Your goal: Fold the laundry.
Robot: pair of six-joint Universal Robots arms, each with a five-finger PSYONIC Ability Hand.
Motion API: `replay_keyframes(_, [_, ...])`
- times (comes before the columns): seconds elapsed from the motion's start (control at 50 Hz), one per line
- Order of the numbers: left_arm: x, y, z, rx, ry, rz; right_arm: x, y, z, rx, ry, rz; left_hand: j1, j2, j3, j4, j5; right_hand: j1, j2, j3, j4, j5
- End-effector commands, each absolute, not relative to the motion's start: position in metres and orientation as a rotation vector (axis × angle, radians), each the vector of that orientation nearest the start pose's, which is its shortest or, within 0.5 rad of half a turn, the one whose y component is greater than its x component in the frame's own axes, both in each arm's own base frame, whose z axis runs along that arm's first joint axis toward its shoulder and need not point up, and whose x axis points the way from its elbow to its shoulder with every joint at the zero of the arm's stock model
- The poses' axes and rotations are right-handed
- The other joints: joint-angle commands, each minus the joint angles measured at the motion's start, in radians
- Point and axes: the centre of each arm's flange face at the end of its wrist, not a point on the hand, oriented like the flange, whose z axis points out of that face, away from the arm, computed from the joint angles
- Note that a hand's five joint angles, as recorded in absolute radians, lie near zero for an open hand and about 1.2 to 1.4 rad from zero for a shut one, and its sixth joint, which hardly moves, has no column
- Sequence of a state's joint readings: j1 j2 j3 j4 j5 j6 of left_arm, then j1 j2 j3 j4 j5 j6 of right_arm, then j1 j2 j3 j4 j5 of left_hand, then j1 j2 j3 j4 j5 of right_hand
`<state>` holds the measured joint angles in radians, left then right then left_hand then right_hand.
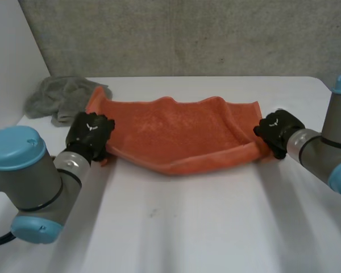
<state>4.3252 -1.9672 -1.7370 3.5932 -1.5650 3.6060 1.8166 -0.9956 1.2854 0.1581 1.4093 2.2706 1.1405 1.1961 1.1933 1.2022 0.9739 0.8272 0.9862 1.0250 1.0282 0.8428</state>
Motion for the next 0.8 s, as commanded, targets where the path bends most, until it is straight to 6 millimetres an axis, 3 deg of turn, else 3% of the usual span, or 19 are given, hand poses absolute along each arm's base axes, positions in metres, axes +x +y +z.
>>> replay_keyframes(0.02, [-0.256,-0.271,0.167,0.985,2.143,-2.018,0.224,-0.325,0.176,-1.492,2.359,-1.794,0.256,0.200,0.203,0.194,0.248,-0.416,-0.575,-0.614,-0.617,-0.606])
replay_keyframes(0.1, [-0.258,-0.269,0.172,0.985,2.131,-2.037,0.222,-0.316,0.174,-1.349,2.388,-1.764,0.256,0.200,0.203,0.194,0.248,-0.627,-0.786,-0.825,-0.828,-0.818])
replay_keyframes(0.26, [-0.260,-0.268,0.180,0.982,2.111,-2.067,0.214,-0.296,0.182,-0.873,2.445,-1.681,0.256,0.200,0.203,0.194,0.248,-0.592,-0.751,-0.790,-0.794,-0.783])
replay_keyframes(0.36, [-0.260,-0.269,0.181,0.979,2.109,-2.072,0.208,-0.283,0.172,-0.641,2.502,-1.541,0.256,0.200,0.203,0.194,0.248,-0.531,-0.690,-0.729,-0.732,-0.721])
replay_keyframes(0.46, [-0.260,-0.270,0.180,0.979,2.112,-2.068,0.210,-0.271,0.162,-0.652,2.509,-1.493,0.256,0.200,0.203,0.194,0.248,-0.461,-0.619,-0.658,-0.662,-0.651])
replay_keyframes(0.58, [-0.259,-0.272,0.180,0.967,2.112,-2.070,0.215,-0.272,0.150,-0.674,2.484,-1.537,0.256,0.200,0.203,0.194,0.248,-0.372,-0.531,-0.570,-0.573,-0.563])
replay_keyframes(0.8, [-0.257,-0.275,0.175,0.961,2.126,-2.053,0.214,-0.299,0.133,-0.971,2.504,-1.839,0.256,0.200,0.203,0.194,0.248,-0.047,-0.206,-0.244,-0.248,-0.237])
